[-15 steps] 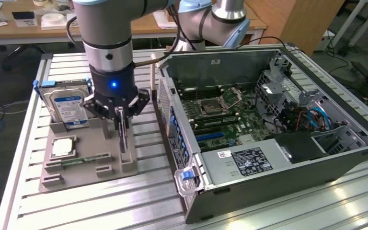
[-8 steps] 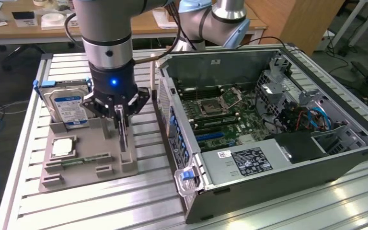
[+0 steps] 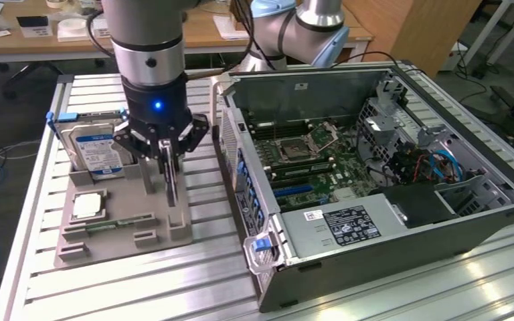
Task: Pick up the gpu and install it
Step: 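Pick up the gpu and move the gpu toward the slot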
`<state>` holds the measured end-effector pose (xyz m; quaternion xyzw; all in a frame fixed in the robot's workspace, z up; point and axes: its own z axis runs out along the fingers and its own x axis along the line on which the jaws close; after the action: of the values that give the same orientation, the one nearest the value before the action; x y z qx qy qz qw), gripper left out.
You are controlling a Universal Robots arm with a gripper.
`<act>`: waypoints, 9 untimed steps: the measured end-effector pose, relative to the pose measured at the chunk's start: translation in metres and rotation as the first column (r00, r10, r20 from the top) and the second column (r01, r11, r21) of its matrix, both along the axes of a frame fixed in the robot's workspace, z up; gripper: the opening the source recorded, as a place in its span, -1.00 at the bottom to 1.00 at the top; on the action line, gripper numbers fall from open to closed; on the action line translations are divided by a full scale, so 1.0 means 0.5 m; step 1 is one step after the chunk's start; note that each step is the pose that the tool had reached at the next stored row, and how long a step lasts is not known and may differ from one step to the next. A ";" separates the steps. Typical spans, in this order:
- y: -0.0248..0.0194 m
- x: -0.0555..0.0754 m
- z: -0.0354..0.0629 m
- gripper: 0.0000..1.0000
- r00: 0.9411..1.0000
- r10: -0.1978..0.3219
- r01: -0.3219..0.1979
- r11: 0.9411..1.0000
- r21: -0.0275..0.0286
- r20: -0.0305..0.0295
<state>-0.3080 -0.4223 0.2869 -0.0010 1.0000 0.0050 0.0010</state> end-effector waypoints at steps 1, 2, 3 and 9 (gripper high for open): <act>0.0000 0.000 0.007 -0.44 1.000 0.000 0.000 1.000 0.000 0.000; 0.0000 0.000 0.013 -0.44 1.000 0.001 -0.001 1.000 0.000 0.000; 0.0000 0.000 0.018 -0.44 1.000 0.001 -0.001 1.000 0.000 0.000; 0.0000 0.000 0.054 -0.44 1.000 0.002 -0.002 1.000 0.001 0.000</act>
<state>-0.3080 -0.4223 0.3139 -0.0023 1.0000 0.0053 0.0010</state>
